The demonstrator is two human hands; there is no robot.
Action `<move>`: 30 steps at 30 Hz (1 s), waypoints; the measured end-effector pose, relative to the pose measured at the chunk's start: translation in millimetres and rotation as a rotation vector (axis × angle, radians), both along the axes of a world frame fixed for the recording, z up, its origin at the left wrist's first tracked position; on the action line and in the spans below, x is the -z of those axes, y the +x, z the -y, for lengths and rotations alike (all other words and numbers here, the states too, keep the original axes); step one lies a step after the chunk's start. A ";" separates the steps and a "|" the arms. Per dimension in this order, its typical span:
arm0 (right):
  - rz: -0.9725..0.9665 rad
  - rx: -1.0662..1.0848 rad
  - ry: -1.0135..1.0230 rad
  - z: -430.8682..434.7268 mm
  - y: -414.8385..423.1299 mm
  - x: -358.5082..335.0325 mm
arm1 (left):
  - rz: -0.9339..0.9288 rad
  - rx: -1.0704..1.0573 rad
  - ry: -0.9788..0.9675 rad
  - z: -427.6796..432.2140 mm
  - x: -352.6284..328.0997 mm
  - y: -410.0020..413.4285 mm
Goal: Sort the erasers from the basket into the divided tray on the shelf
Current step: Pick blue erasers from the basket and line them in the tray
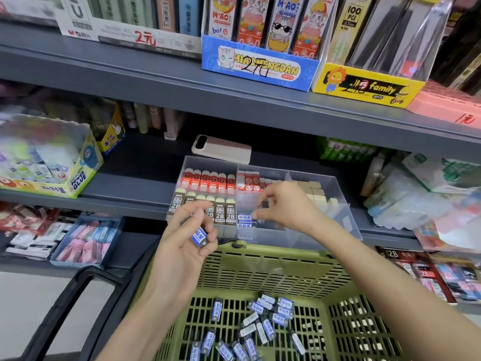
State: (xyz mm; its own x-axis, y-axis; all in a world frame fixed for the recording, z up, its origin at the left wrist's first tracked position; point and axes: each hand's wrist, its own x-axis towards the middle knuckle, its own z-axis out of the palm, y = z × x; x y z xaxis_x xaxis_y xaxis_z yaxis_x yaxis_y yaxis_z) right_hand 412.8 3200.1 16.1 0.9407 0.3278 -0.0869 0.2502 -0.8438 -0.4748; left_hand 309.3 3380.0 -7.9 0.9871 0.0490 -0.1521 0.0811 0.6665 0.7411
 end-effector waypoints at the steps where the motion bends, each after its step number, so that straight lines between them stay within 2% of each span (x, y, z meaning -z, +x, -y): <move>1: -0.071 -0.008 0.021 -2.4 0.9 1.9 | -0.001 0.002 -0.012 0.0 0.1 -0.1; 3: -0.152 -0.063 0.013 -7.9 2.4 3.6 | 0.000 0.005 -0.029 -0.6 0.3 0.0; 7: -0.150 -0.135 -0.049 -17.1 3.2 6.0 | 0.003 0.017 -0.038 -1.3 0.3 -0.8; 12: 0.005 -0.117 -0.214 -11.2 -0.4 6.6 | 0.000 0.025 -0.044 -0.4 0.4 -0.7; 19: 0.219 -0.060 -0.332 -1.1 -2.6 10.1 | -0.006 0.028 -0.081 -0.8 2.1 -0.7; 21: 0.284 -0.045 -0.432 0.6 -2.1 10.8 | -0.008 0.029 -0.092 -0.4 2.1 -0.7; 24: 0.286 -0.102 -0.548 -3.0 -1.9 14.7 | -0.004 0.049 -0.106 0.5 1.7 -0.8; 30: 0.207 -0.044 -0.396 -9.4 -0.6 19.2 | -0.015 0.047 -0.131 1.5 2.1 -0.1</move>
